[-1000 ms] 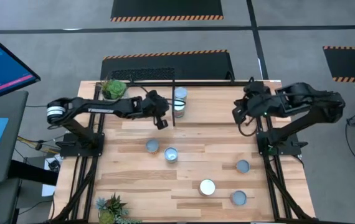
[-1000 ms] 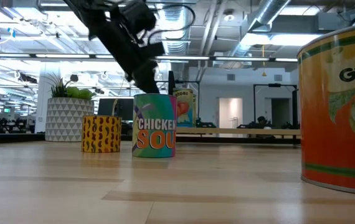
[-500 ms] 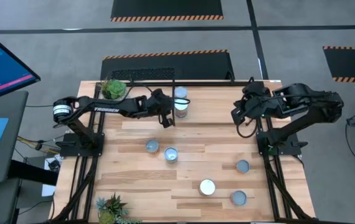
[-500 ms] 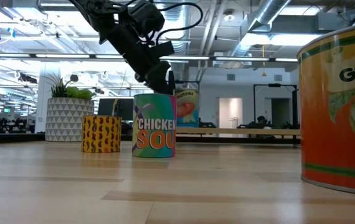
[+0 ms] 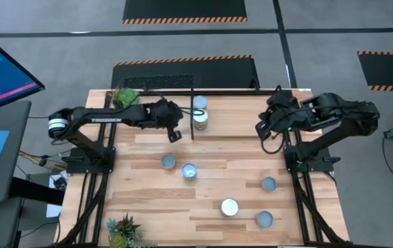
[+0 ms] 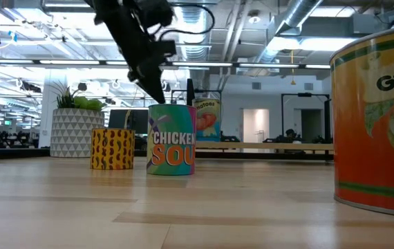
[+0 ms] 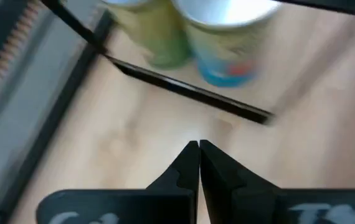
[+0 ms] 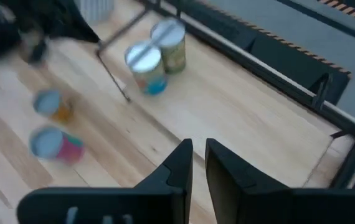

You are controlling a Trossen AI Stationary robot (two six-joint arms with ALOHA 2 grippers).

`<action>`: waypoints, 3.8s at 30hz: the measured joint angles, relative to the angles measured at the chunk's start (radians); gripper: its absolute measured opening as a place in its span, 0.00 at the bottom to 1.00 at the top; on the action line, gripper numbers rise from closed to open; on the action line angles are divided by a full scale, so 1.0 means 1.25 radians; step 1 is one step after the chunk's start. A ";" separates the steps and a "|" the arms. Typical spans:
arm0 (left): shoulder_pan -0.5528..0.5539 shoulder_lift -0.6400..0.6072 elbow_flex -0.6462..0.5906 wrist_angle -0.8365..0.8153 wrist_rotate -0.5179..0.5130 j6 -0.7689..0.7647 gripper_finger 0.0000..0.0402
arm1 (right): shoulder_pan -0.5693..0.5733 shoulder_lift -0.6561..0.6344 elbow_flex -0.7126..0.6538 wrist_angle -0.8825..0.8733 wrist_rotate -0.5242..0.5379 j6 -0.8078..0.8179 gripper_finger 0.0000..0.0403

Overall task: Pick and place cans onto a shelf
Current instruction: Put the canned green beans on the shelf

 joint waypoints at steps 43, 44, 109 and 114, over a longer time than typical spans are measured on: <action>-0.122 -0.072 -0.039 -0.327 0.104 -0.054 0.26 | 0.229 0.476 -0.067 0.399 -0.589 -0.064 0.47; -0.122 -0.072 -0.039 -0.326 0.097 -0.045 0.26 | 0.226 0.481 -0.067 0.393 -0.588 -0.058 0.49; -0.120 -0.075 -0.038 -0.383 0.030 -0.145 0.26 | -0.525 0.389 0.213 0.091 -0.360 -0.751 0.00; -0.120 -0.075 -0.038 -0.383 0.031 -0.138 0.26 | -0.555 0.474 0.212 0.089 -0.399 -0.809 0.00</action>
